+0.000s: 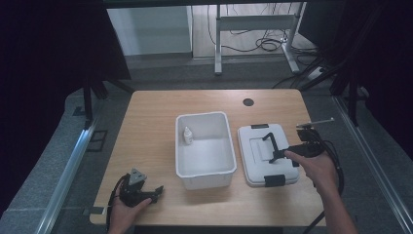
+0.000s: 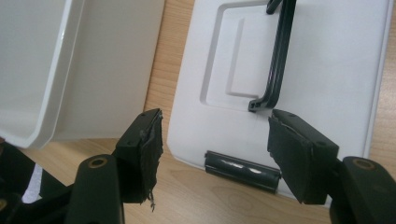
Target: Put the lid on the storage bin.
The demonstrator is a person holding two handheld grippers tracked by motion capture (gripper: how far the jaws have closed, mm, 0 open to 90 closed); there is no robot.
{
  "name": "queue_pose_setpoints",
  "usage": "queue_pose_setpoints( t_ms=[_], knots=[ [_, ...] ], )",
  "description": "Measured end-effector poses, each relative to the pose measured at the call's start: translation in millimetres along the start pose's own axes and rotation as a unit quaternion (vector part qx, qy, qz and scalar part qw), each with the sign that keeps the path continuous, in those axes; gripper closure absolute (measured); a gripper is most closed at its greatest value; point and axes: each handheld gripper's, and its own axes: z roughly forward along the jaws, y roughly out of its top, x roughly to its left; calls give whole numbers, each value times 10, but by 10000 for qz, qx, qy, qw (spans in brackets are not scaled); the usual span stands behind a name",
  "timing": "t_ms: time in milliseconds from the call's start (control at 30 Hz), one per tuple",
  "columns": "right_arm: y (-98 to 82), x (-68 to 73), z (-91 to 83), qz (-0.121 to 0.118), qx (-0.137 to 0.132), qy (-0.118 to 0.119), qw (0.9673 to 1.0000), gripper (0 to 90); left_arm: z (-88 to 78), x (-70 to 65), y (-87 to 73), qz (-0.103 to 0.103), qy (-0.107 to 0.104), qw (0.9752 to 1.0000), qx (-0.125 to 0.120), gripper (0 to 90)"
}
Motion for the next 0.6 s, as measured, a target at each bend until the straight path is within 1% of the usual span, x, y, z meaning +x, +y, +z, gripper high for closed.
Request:
queue_pose_setpoints(
  t_ms=[133, 167, 267, 333, 367, 467, 567, 600],
  knots=[
    [120, 10, 25, 74, 124, -29, 9999, 365, -4, 1, -4, 7, -6, 10000, 1, 122],
    [145, 0, 30, 47, 170, -60, 9998, 368, -5, 1, -4, 11, -9, 10000, 2, 122],
    [215, -20, 53, 133, 240, -54, 9996, 373, -5, 1, -4, 10, -10, 10000, 3, 121],
    [256, -37, 77, 224, 240, 31, 9995, 377, -5, 1, -4, 11, -9, 10000, 3, 121],
    [274, -53, 86, 221, 279, 35, 9994, 378, -5, 1, -4, 8, -10, 10000, 2, 121],
    [326, -80, 117, 260, 334, -39, 9991, 381, -5, 1, -4, 10, -9, 10000, 3, 122],
    [373, -106, 143, 302, 358, -42, 9989, 384, -5, 1, -4, 10, -9, 10000, 3, 122],
    [386, -116, 155, 292, 296, -44, 9991, 391, -5, 1, -4, 10, -9, 10000, 3, 121]
  ],
)
